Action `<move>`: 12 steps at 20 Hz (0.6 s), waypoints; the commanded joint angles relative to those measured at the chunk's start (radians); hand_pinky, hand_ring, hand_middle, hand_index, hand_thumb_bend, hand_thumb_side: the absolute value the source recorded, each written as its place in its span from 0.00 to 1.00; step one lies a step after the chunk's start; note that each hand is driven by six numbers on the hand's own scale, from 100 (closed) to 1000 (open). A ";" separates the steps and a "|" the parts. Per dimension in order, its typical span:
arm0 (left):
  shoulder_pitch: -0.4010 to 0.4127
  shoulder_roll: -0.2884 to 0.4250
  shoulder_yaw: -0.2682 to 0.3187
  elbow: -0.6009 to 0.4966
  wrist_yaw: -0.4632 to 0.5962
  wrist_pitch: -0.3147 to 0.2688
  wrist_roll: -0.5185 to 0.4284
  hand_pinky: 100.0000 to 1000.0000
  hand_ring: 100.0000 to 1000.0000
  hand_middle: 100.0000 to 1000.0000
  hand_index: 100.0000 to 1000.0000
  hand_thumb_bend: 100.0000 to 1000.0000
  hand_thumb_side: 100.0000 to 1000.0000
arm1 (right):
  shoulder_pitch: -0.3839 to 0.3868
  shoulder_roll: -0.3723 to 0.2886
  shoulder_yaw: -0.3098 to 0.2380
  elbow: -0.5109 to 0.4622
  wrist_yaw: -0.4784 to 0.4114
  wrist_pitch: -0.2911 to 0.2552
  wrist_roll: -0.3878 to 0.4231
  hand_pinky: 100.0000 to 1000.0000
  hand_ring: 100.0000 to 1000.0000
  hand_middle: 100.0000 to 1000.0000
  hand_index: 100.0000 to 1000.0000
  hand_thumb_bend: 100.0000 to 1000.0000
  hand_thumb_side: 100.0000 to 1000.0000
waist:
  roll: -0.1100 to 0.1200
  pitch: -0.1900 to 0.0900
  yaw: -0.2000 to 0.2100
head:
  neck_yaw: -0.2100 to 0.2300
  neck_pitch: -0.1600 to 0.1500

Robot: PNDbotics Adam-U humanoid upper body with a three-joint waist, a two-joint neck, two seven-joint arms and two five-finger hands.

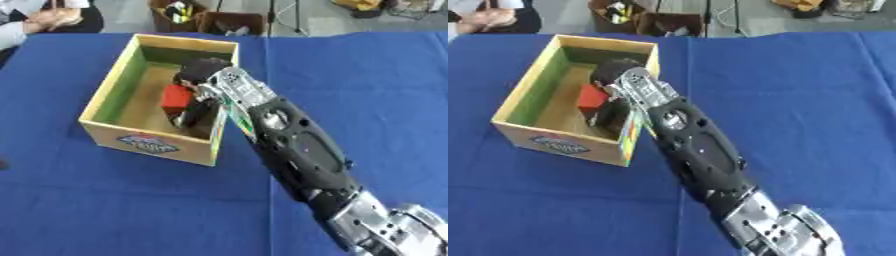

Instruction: Pick up objects on the table and place them in the box.

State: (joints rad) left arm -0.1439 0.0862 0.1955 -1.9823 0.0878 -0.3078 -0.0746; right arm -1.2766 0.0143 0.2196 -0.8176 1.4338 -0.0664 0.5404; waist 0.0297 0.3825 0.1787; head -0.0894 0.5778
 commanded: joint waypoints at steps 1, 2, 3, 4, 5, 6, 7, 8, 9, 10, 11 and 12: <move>-0.008 0.010 -0.001 -0.018 0.006 -0.001 -0.003 0.38 0.58 0.50 0.79 0.30 0.82 | -0.031 -0.003 -0.011 -0.045 0.000 0.014 -0.008 0.82 0.86 0.74 0.95 0.51 0.59 | 0.004 -0.023 -0.002 | 0.002 -0.010; -0.008 0.010 -0.001 -0.018 0.006 -0.001 -0.003 0.38 0.58 0.50 0.79 0.30 0.82 | -0.031 -0.005 -0.012 -0.058 -0.011 0.018 -0.014 0.82 0.85 0.74 0.94 0.53 0.60 | 0.004 -0.024 -0.004 | 0.004 -0.009; -0.008 0.011 -0.001 -0.018 0.007 -0.001 -0.003 0.38 0.58 0.50 0.79 0.30 0.82 | -0.032 -0.007 -0.013 -0.072 -0.025 0.023 -0.019 0.82 0.85 0.73 0.94 0.54 0.61 | 0.005 -0.026 -0.005 | 0.005 -0.008; -0.008 0.011 -0.001 -0.018 0.007 -0.001 -0.003 0.38 0.58 0.50 0.79 0.30 0.82 | -0.033 -0.011 -0.012 -0.086 -0.039 0.027 -0.022 0.82 0.85 0.73 0.94 0.54 0.62 | 0.005 -0.027 -0.007 | 0.006 -0.007; -0.008 0.012 -0.001 -0.018 0.007 -0.001 -0.002 0.38 0.58 0.50 0.79 0.30 0.82 | -0.035 -0.016 -0.012 -0.104 -0.056 0.031 -0.027 0.83 0.85 0.73 0.93 0.55 0.64 | 0.005 -0.029 -0.008 | 0.007 -0.005; -0.007 0.013 0.000 -0.018 0.007 -0.001 -0.002 0.38 0.58 0.50 0.79 0.30 0.82 | -0.036 -0.021 -0.011 -0.122 -0.073 0.035 -0.029 0.83 0.85 0.73 0.93 0.55 0.64 | 0.005 -0.030 -0.009 | 0.008 -0.004; -0.006 0.013 0.000 -0.018 0.007 0.000 -0.002 0.38 0.58 0.50 0.79 0.30 0.82 | -0.038 -0.027 -0.010 -0.140 -0.089 0.039 -0.030 0.83 0.84 0.72 0.93 0.55 0.65 | 0.006 -0.032 -0.010 | 0.010 -0.003; -0.006 0.014 0.000 -0.018 0.007 0.000 -0.002 0.38 0.58 0.50 0.79 0.30 0.82 | -0.040 -0.033 -0.008 -0.159 -0.106 0.043 -0.029 0.83 0.84 0.72 0.93 0.55 0.66 | 0.006 -0.034 -0.012 | 0.012 -0.002; -0.006 0.014 0.000 -0.018 0.008 0.000 -0.002 0.38 0.58 0.50 0.79 0.30 0.83 | -0.041 -0.039 -0.006 -0.178 -0.121 0.046 -0.027 0.83 0.84 0.72 0.93 0.55 0.67 | 0.006 -0.035 -0.013 | 0.013 -0.001; -0.005 0.015 0.000 -0.018 0.008 0.000 -0.002 0.38 0.58 0.50 0.79 0.30 0.83 | -0.042 -0.048 -0.003 -0.199 -0.137 0.049 -0.024 0.83 0.84 0.72 0.93 0.54 0.67 | 0.007 -0.037 -0.015 | 0.014 0.000; -0.004 0.016 0.000 -0.018 0.008 0.000 -0.001 0.38 0.58 0.50 0.79 0.30 0.83 | -0.042 -0.057 0.000 -0.224 -0.154 0.052 -0.022 0.83 0.84 0.72 0.93 0.54 0.69 | 0.007 -0.039 -0.018 | 0.016 0.002; -0.004 0.016 0.001 -0.018 0.008 0.000 -0.001 0.38 0.58 0.50 0.79 0.30 0.83 | -0.040 -0.067 0.002 -0.252 -0.174 0.057 -0.021 0.83 0.83 0.71 0.92 0.54 0.71 | 0.008 -0.040 -0.020 | 0.018 0.005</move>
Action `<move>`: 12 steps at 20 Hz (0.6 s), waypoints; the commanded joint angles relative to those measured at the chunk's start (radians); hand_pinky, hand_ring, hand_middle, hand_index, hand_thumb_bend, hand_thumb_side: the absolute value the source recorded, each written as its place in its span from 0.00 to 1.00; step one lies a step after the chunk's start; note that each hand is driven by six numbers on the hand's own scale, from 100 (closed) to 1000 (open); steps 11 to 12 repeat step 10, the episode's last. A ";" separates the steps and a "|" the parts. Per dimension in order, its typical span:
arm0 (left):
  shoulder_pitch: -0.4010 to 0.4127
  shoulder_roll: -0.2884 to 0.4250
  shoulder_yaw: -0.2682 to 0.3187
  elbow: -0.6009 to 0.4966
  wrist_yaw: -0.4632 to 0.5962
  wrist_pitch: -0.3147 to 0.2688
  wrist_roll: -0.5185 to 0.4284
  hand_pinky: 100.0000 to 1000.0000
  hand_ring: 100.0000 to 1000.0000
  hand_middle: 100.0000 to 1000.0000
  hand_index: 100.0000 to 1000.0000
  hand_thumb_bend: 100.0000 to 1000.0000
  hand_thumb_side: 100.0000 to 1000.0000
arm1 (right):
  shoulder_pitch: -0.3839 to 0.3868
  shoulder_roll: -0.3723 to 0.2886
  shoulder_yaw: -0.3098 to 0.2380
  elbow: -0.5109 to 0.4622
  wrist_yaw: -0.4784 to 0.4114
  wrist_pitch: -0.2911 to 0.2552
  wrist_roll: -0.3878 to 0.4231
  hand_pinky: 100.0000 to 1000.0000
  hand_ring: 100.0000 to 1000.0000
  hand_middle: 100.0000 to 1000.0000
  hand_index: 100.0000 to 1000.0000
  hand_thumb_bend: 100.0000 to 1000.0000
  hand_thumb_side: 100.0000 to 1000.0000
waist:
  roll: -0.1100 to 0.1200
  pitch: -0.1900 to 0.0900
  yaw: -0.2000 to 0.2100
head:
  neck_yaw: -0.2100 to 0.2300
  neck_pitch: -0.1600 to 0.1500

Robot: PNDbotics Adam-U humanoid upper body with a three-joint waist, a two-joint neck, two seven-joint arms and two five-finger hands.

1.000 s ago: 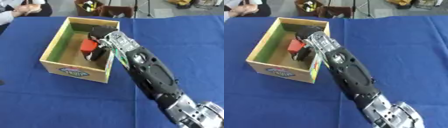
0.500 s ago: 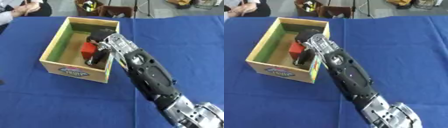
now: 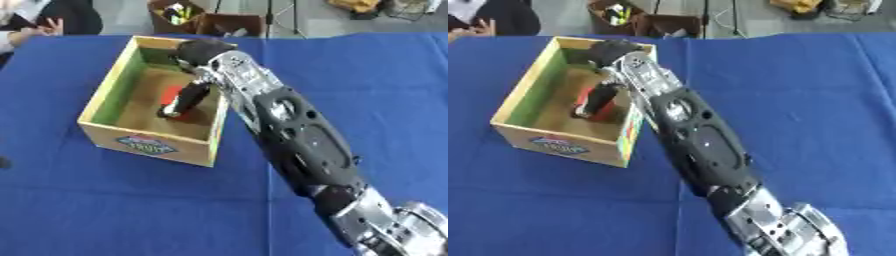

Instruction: Pick up objects on the table and place them in the box.

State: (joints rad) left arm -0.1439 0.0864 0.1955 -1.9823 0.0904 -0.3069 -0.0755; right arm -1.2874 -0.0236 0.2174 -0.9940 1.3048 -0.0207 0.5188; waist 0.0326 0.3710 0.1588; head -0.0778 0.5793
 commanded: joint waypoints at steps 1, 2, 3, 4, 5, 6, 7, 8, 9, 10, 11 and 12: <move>-0.003 0.016 0.001 -0.018 0.005 -0.001 0.001 0.38 0.58 0.50 0.79 0.30 0.83 | -0.026 -0.041 0.006 -0.108 -0.067 0.019 -0.002 0.83 0.83 0.70 0.92 0.55 0.72 | 0.006 -0.031 -0.002 | 0.008 0.006; -0.002 0.017 0.002 -0.018 0.005 -0.001 0.002 0.38 0.58 0.50 0.79 0.30 0.83 | -0.023 -0.052 0.008 -0.138 -0.088 0.028 -0.006 0.82 0.81 0.69 0.92 0.59 0.72 | 0.006 -0.032 -0.003 | 0.010 0.009; -0.001 0.017 0.004 -0.018 0.004 -0.001 0.004 0.38 0.58 0.50 0.79 0.30 0.83 | -0.017 -0.067 0.010 -0.178 -0.114 0.037 -0.019 0.81 0.81 0.69 0.92 0.60 0.72 | 0.007 -0.034 -0.006 | 0.015 0.014; -0.001 0.017 0.004 -0.018 0.004 -0.001 0.005 0.38 0.58 0.50 0.79 0.30 0.83 | -0.009 -0.080 0.014 -0.212 -0.139 0.045 -0.029 0.82 0.81 0.68 0.91 0.61 0.74 | 0.008 -0.036 -0.008 | 0.020 0.020; 0.000 0.018 0.006 -0.018 0.004 -0.002 0.007 0.38 0.58 0.50 0.79 0.30 0.83 | 0.001 -0.099 0.018 -0.257 -0.175 0.051 -0.042 0.82 0.80 0.68 0.91 0.60 0.75 | 0.010 -0.038 -0.011 | 0.028 0.031; 0.001 0.019 0.007 -0.018 0.003 -0.003 0.009 0.38 0.58 0.50 0.79 0.30 0.83 | 0.013 -0.120 0.023 -0.304 -0.215 0.058 -0.055 0.82 0.80 0.68 0.91 0.55 0.80 | 0.011 -0.040 -0.015 | 0.035 0.042; 0.002 0.020 0.008 -0.018 0.003 -0.003 0.011 0.38 0.58 0.50 0.79 0.30 0.83 | 0.025 -0.144 0.027 -0.353 -0.258 0.068 -0.067 0.81 0.80 0.67 0.90 0.51 0.82 | 0.012 -0.043 -0.018 | 0.041 0.052; 0.003 0.021 0.008 -0.018 0.002 -0.004 0.012 0.38 0.58 0.50 0.79 0.30 0.83 | 0.035 -0.163 0.032 -0.394 -0.297 0.082 -0.076 0.81 0.79 0.66 0.90 0.39 0.86 | 0.013 -0.044 -0.020 | 0.045 0.057; 0.004 0.022 0.010 -0.018 0.002 -0.004 0.015 0.38 0.58 0.50 0.79 0.30 0.83 | 0.049 -0.185 0.033 -0.445 -0.340 0.097 -0.093 0.81 0.79 0.66 0.90 0.34 0.88 | 0.014 -0.047 -0.024 | 0.051 0.064; 0.005 0.023 0.011 -0.018 0.002 -0.005 0.017 0.38 0.58 0.50 0.79 0.30 0.83 | 0.062 -0.204 0.034 -0.491 -0.379 0.114 -0.107 0.82 0.79 0.67 0.90 0.25 0.92 | 0.016 -0.049 -0.027 | 0.054 0.068; 0.005 0.023 0.011 -0.018 0.002 -0.005 0.017 0.38 0.58 0.50 0.79 0.30 0.83 | 0.062 -0.204 0.034 -0.491 -0.379 0.114 -0.107 0.82 0.79 0.67 0.90 0.25 0.92 | 0.016 -0.049 -0.027 | 0.054 0.068; 0.005 0.023 0.011 -0.018 0.002 -0.005 0.017 0.38 0.58 0.50 0.79 0.30 0.83 | 0.062 -0.204 0.034 -0.491 -0.379 0.114 -0.107 0.82 0.79 0.67 0.90 0.25 0.92 | 0.016 -0.049 -0.027 | 0.054 0.068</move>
